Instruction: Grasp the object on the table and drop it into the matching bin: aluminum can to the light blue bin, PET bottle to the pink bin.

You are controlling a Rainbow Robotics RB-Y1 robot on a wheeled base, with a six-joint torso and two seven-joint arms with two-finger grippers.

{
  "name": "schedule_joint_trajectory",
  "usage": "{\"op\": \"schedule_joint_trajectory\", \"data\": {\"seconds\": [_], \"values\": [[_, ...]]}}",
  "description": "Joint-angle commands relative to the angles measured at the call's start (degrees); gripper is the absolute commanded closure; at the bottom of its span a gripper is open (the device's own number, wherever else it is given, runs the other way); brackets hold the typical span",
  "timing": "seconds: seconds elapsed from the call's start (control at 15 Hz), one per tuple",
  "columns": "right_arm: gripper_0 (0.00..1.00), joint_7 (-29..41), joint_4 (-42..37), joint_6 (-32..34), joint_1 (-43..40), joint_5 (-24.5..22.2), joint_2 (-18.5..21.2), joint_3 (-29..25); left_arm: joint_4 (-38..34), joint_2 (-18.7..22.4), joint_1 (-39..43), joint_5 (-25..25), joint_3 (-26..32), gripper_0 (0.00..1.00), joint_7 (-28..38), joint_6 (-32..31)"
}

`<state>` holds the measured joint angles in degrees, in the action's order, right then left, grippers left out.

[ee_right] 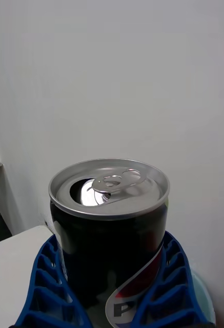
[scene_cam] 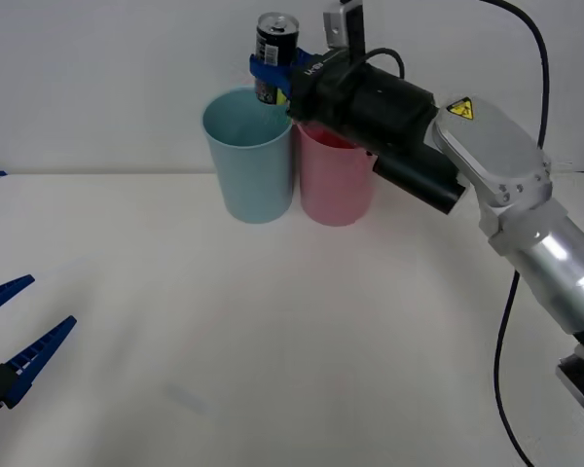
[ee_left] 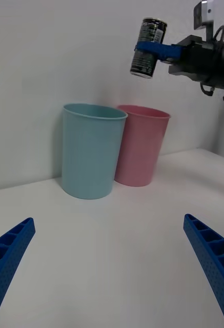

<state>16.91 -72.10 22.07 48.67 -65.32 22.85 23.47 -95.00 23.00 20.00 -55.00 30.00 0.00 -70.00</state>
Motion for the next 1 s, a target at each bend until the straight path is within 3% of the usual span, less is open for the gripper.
{"op": "schedule_joint_trajectory", "data": {"seconds": [0.07,0.53,1.0], "values": [[1.0,-0.74,8.38,-0.01,5.29,-0.25,-3.34,0.0,0.0,0.0,0.0,0.0,0.0,0.0,0.0,0.0],[1.0,-3.12,24.28,-3.96,14.52,-0.78,-9.93,0.0,0.0,0.0,0.0,0.0,0.0,0.0,0.0,0.0],[1.0,-4.35,28.77,-5.28,16.89,-0.78,-11.78,0.43,0.0,0.0,0.0,0.0,0.0,0.0,0.0,0.0]]}}
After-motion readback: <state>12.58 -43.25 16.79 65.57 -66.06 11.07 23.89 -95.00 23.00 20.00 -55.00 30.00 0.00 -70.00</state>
